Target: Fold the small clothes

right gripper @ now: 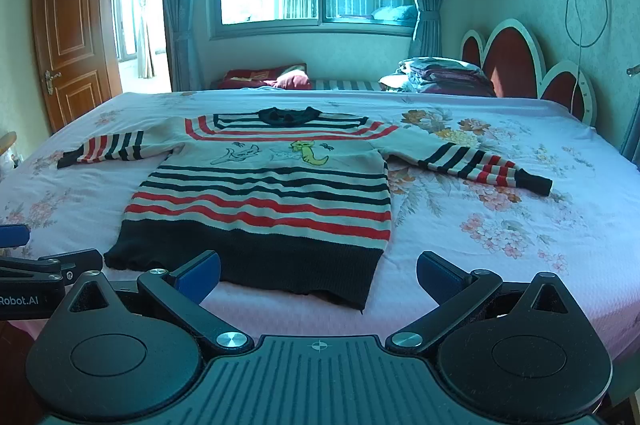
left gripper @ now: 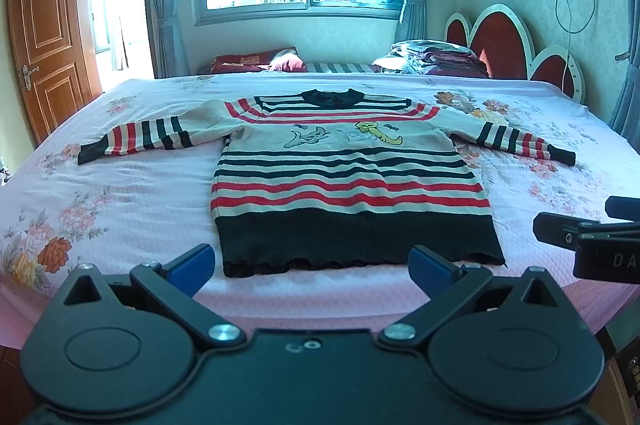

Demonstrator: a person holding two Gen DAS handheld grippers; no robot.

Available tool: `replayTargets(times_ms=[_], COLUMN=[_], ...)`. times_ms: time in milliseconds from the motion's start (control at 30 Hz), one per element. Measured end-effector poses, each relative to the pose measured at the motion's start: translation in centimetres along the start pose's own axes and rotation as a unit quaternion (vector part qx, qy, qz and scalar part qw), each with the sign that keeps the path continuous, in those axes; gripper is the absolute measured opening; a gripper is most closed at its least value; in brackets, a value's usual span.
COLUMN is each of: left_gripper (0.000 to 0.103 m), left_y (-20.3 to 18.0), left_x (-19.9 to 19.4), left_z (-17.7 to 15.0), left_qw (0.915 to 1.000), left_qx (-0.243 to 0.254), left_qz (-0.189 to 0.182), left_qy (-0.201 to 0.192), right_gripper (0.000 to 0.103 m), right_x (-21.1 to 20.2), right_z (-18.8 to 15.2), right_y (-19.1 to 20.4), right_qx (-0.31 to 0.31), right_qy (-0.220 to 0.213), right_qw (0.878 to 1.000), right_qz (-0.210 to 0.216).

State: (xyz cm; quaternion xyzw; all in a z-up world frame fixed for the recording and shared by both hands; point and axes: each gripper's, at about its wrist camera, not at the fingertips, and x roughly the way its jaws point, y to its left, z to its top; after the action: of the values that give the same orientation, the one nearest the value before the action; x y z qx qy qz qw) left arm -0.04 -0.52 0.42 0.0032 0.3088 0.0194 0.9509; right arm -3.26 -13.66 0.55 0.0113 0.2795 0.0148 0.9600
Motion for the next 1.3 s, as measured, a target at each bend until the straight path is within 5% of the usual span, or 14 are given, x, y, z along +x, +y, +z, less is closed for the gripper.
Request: replayTargets(times_ms=[1300], left_gripper=[0.103], left_y=[-0.21], left_x=[0.13], left_z=[0.12], left_qw=[1.0000], left_qx=[0.005], left_qz=[-0.005], left_qy=[0.000], right_gripper=[0.103], right_x=[0.01], right_z=[0.06], right_y=[0.06], right_qx=[0.003], right_qy=[-0.001], right_qw=[1.000], right_qz=[-0.004])
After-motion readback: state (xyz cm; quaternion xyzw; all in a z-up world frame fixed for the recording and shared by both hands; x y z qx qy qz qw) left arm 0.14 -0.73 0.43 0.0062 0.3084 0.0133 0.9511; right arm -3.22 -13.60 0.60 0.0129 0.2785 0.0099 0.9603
